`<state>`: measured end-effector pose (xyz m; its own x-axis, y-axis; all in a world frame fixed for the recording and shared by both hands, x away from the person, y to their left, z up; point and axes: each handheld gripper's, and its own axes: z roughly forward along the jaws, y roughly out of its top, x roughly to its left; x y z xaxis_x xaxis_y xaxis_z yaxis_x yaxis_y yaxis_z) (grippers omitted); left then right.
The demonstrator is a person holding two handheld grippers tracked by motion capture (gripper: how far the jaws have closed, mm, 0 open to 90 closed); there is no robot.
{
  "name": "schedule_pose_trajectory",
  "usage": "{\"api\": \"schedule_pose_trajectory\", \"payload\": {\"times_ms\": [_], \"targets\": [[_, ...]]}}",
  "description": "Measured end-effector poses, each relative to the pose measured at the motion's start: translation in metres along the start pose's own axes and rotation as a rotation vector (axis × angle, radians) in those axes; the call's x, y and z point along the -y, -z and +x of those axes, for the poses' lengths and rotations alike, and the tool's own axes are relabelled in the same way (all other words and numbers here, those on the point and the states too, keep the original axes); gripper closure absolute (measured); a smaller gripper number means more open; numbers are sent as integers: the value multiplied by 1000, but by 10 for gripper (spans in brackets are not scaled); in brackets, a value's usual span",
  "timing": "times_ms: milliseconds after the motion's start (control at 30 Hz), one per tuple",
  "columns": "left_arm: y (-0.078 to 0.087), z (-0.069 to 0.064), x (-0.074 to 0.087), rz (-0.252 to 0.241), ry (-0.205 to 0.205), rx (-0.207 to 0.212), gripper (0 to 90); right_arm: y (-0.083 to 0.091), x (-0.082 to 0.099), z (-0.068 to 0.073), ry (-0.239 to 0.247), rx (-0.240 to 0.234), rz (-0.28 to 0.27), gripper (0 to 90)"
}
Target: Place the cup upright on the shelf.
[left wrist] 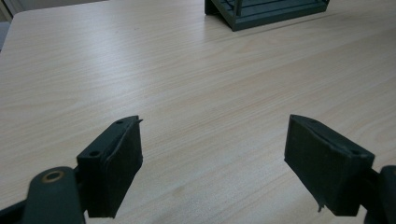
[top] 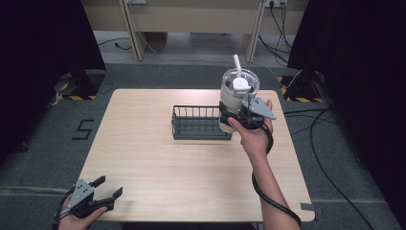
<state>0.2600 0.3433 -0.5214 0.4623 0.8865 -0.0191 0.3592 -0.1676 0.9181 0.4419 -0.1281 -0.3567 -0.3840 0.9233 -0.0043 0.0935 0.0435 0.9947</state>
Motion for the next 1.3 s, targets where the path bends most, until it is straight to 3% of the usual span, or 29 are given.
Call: {"api": "schedule_pose_trajectory", "payload": {"times_ms": [633, 1300], "targets": [[0, 1, 0, -2, 2, 2, 184, -40, -7, 8, 6, -4, 35, 99], [0, 2, 1, -3, 3, 3, 185, -77, 3, 13, -9, 4, 88, 99]]}}
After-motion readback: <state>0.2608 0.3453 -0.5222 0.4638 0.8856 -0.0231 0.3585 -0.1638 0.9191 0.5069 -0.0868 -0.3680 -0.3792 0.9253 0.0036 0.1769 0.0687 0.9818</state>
